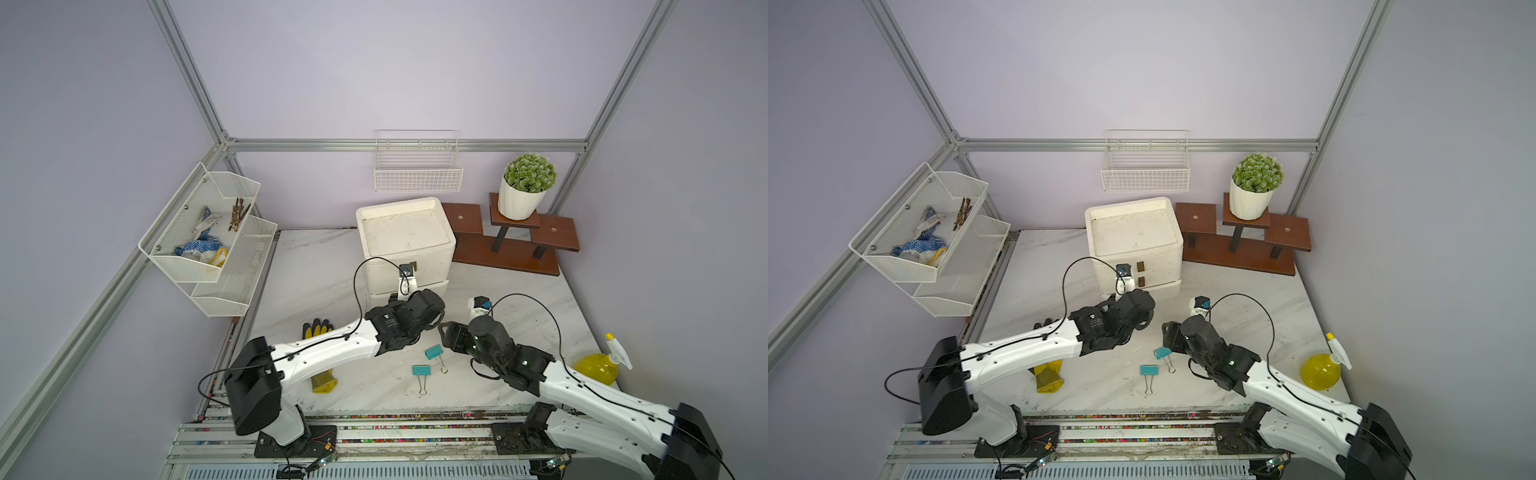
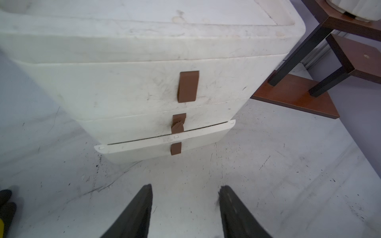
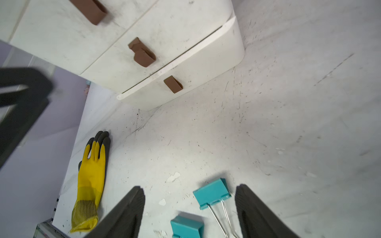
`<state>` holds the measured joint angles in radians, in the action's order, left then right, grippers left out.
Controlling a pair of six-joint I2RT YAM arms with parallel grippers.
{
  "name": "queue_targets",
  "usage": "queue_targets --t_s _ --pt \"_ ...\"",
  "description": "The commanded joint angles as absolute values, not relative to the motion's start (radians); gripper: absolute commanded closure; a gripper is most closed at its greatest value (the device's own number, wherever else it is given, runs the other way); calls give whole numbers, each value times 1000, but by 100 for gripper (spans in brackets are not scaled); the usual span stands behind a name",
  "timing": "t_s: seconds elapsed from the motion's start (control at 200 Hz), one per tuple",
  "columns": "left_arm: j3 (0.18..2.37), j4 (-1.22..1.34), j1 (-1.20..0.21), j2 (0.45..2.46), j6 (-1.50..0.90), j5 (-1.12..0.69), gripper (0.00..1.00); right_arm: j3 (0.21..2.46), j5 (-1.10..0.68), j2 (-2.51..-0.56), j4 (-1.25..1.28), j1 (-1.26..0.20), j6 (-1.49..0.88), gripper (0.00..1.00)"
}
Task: Put the binder clips in the drawer according to color
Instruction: Close the drawer in the storage box, then open the drawer in the storage box.
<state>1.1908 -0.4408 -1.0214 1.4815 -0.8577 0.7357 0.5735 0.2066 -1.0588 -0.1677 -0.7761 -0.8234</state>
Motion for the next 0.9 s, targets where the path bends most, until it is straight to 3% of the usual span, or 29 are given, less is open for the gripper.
queue_targets --t_s 0.0,0.185,0.275,0.545,0.805,0.895 --pt "1071 -570 -1005 1332 -1032 757 44 644 135 -1226 68 -754 -780 30" --pt "937 -731 -984 1143 -1157 824 44 813 106 -1559 147 -747 -707 47" --pt "910 -780 -965 1091 -1170 836 44 815 131 -1628 269 -747 -685 50" --pt "841 -820 -930 955 -1175 837 44 951 261 -1835 285 -746 -692 51" --pt "843 -870 -928 900 -1177 842 44 1011 369 -1912 275 -743 -687 44" --pt "843 -879 -928 889 -1178 841 44 999 374 -1918 325 -742 -659 47"
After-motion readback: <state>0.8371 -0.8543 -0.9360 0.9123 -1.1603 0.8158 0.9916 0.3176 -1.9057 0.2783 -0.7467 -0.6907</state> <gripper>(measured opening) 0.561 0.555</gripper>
